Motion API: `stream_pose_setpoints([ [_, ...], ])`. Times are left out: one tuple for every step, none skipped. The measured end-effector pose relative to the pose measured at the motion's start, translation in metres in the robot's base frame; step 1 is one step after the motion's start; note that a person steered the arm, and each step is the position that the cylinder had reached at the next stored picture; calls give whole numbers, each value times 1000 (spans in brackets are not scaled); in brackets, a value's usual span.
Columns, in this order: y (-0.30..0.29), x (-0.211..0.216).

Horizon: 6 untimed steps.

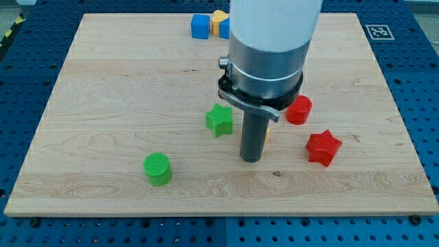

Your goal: Slide the yellow hexagon to the top left of the red circle

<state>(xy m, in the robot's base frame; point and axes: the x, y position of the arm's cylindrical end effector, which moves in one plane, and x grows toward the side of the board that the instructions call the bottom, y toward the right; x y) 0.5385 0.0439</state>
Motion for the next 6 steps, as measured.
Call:
stream_pose_setpoints([
  [6,-17],
  [6,-30],
  [8,-50],
  [18,-66],
  [25,-77],
  [27,-85],
])
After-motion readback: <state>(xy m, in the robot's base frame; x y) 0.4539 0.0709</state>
